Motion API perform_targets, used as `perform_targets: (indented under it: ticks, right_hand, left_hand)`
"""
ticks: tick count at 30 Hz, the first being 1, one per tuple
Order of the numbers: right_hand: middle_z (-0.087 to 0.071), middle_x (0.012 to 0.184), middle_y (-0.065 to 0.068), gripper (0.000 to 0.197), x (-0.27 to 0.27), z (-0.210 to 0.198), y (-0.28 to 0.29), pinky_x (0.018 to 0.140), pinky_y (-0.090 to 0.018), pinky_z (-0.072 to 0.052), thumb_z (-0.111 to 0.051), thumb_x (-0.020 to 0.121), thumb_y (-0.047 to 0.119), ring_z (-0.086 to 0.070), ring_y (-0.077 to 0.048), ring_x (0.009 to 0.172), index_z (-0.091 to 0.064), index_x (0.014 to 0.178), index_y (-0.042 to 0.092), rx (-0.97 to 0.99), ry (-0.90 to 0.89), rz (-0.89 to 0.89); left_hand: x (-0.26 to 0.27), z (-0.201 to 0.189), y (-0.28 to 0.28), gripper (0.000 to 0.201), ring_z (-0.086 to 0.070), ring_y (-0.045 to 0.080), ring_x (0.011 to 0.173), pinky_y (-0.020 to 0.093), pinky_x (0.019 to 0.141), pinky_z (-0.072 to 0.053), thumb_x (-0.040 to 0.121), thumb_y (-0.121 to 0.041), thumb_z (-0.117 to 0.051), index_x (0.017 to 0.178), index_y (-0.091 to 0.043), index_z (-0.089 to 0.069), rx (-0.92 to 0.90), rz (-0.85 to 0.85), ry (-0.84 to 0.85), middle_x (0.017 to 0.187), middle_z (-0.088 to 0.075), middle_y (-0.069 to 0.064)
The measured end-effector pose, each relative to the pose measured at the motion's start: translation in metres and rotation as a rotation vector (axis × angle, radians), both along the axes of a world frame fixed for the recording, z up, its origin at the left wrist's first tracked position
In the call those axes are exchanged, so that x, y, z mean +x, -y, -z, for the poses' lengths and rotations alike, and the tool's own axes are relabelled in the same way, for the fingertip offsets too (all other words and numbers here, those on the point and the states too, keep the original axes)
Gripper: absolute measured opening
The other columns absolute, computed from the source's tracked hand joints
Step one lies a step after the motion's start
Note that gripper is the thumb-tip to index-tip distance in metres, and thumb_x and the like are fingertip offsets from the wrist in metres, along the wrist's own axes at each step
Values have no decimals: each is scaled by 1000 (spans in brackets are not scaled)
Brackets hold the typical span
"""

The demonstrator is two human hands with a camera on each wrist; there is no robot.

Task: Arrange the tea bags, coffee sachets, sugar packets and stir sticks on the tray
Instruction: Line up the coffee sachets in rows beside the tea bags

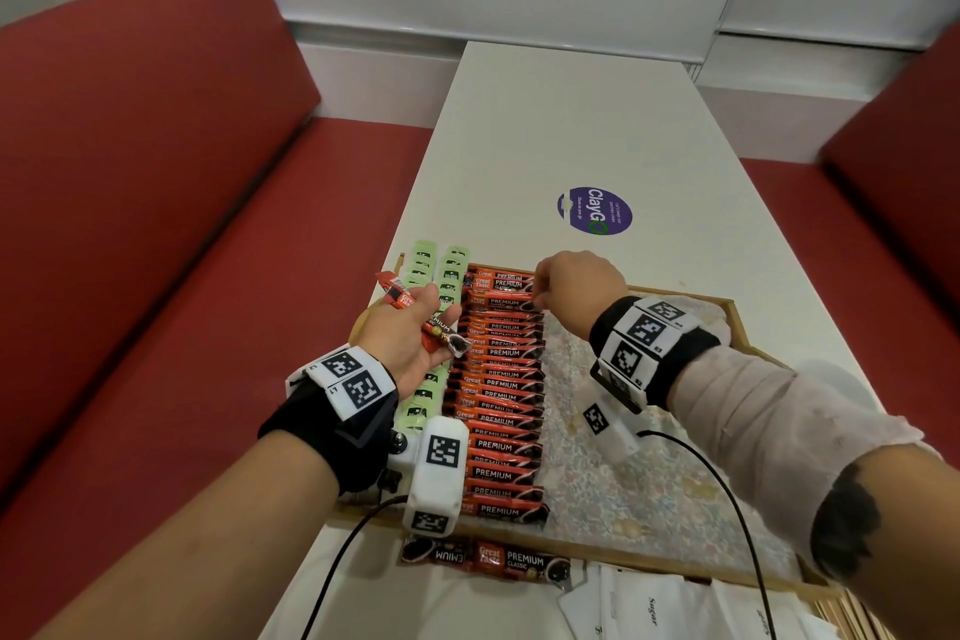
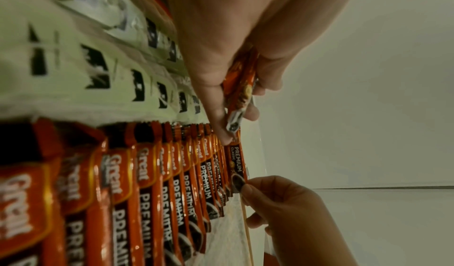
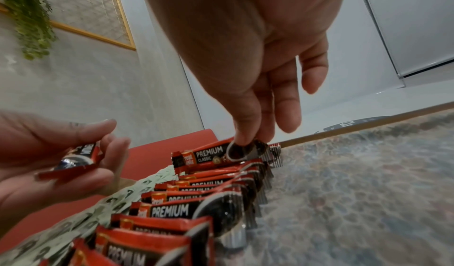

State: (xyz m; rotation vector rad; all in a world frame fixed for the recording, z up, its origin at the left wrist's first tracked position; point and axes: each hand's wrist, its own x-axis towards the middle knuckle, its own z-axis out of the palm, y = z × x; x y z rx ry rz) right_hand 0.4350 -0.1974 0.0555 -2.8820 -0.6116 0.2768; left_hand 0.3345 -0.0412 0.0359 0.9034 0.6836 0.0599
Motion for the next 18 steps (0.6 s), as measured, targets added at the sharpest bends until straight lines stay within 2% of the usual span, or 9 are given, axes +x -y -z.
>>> perform_targets:
  ticks: [7, 13, 18]
  right_hand:
    - [-69, 96, -6, 11, 4, 4, 0, 80, -34, -51, -64, 86, 20, -64, -27, 89, -70, 94, 15, -52, 2, 12]
    - [-69, 96, -5, 8, 5, 1, 1, 81, -35, -51, -66, 85, 22, -63, -26, 90, -69, 91, 18, -53, 6, 5]
    - [-68, 96, -4, 8, 3, 0, -1, 76, -32, -47, -66, 85, 21, -63, -26, 90, -67, 92, 17, -33, 15, -11]
  left_hand:
    - [0, 0, 1, 7, -61, 15, 82, 51, 81, -50, 97, -13, -49, 90, -13, -48, -2, 8, 3, 82, -55, 2]
    - [0, 0, 2, 6, -60, 16, 81, 53, 83, -50, 97, -14, -50, 92, -12, -49, -1, 8, 6, 82, -54, 2]
    - [1, 0, 2, 7, -60, 15, 81, 49, 74, -53, 97, -16, -49, 91, -12, -49, 16, 19, 5, 85, -54, 2]
